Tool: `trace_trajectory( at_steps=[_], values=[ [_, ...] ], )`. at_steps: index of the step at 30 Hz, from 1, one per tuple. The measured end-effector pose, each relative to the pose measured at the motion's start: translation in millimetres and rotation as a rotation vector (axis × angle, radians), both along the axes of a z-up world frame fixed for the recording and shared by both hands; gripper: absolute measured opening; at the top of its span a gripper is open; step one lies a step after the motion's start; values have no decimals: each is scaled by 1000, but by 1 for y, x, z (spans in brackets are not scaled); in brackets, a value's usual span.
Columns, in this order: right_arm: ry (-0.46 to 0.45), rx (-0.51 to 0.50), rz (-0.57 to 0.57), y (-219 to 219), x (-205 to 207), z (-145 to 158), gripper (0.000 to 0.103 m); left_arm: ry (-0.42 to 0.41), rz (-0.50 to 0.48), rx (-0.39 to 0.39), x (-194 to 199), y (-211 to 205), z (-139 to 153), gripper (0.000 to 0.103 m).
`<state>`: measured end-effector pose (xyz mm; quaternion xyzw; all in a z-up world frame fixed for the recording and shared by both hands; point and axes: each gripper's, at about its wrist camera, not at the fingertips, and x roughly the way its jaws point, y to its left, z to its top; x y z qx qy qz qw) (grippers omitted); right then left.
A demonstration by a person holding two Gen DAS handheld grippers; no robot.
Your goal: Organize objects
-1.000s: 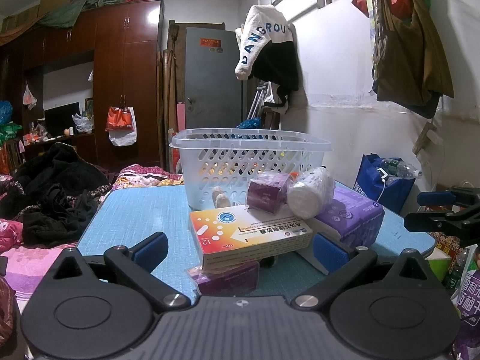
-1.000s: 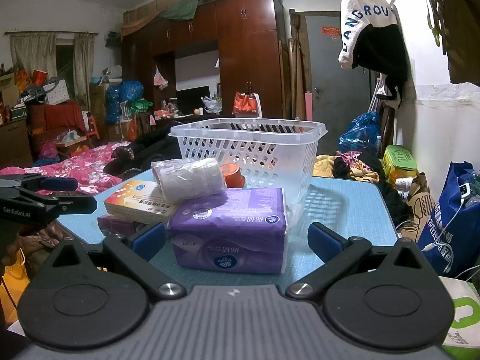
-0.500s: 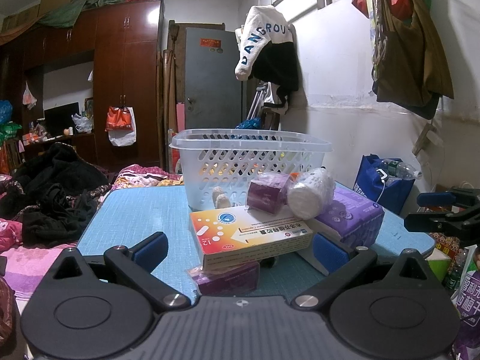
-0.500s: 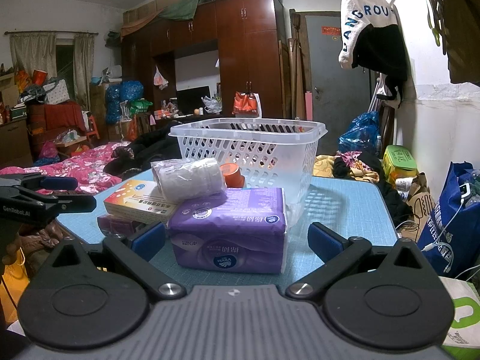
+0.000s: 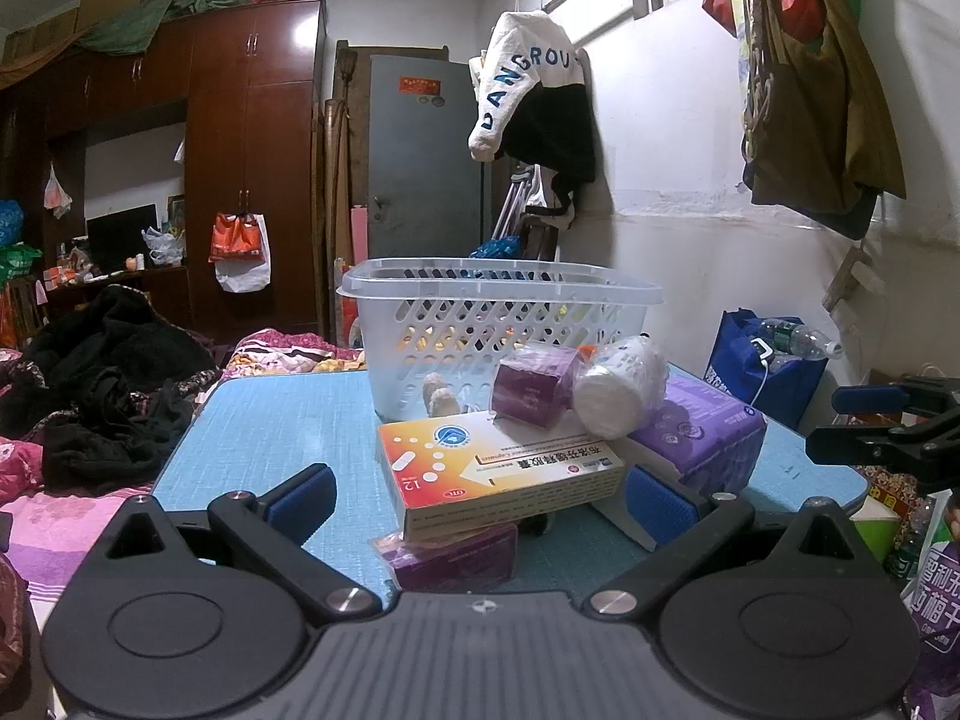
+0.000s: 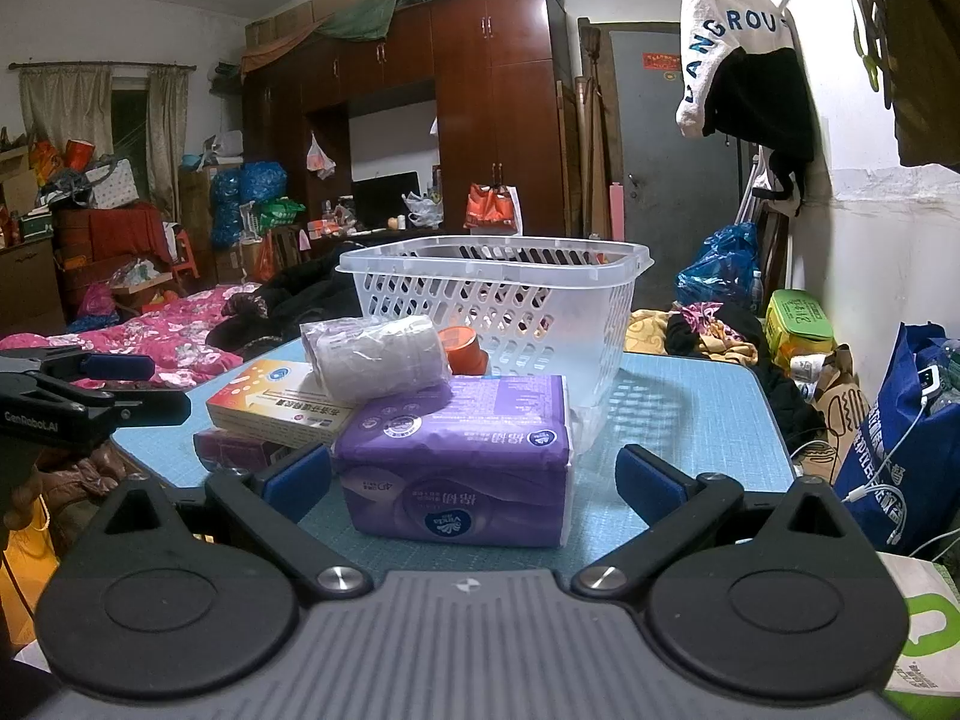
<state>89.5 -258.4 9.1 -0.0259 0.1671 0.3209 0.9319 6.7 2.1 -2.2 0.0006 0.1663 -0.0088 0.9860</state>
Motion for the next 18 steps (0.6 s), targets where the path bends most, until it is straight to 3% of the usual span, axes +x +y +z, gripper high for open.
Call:
trace_trajectory(
  at_steps=[18],
  values=[
    [4,3,0,-1,3,-2,103,-8,-3,-1,0,0,0,103]
  ],
)
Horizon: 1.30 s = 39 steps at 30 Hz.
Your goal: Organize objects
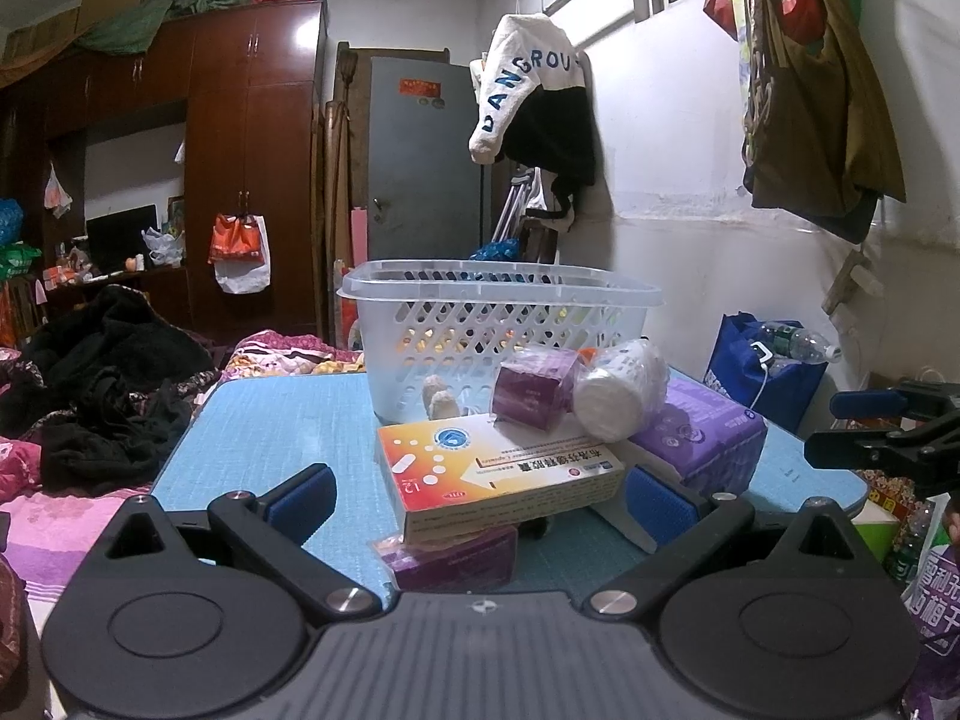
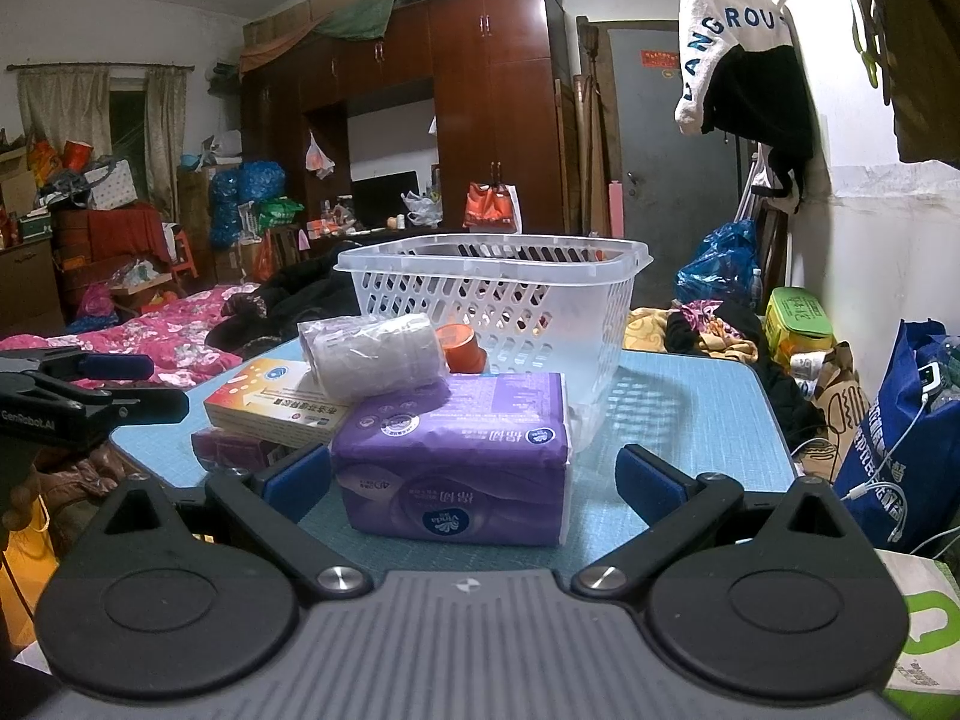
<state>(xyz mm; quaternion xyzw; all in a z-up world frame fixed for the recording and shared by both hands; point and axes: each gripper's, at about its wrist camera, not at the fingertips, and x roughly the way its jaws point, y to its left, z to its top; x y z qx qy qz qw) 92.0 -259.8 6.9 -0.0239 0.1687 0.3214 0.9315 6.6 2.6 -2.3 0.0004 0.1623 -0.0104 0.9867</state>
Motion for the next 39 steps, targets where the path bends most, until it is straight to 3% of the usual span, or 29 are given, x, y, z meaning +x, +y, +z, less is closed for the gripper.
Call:
trace_trajectory(
  at_steps=[5,11,15,18,24,30,34,37,39],
  values=[
    [-12,33,12,-3,1,1,103,-33,-2,27,-4,-1,0,103],
    [-84,66,40,6,2,-1,103,-138,-27,54,9,5,0,103],
    [-127,105,24,18,11,-3,103,-81,-68,8,29,13,1,103],
    [-128,117,94,32,21,-3,103,-75,-112,-26,44,17,3,103],
    [-112,76,179,56,42,-3,103,-86,-191,35,69,13,1,98],
    [-135,47,248,66,43,-5,102,-91,-200,21,77,22,-5,96],
    [-164,-2,260,73,40,-8,93,-89,-222,36,79,23,-6,95],
    [-170,-20,253,71,39,-11,76,-92,-220,54,82,20,-7,95],
    [-171,-14,242,63,38,-13,75,-85,-237,56,86,18,-7,95]
  ],
)
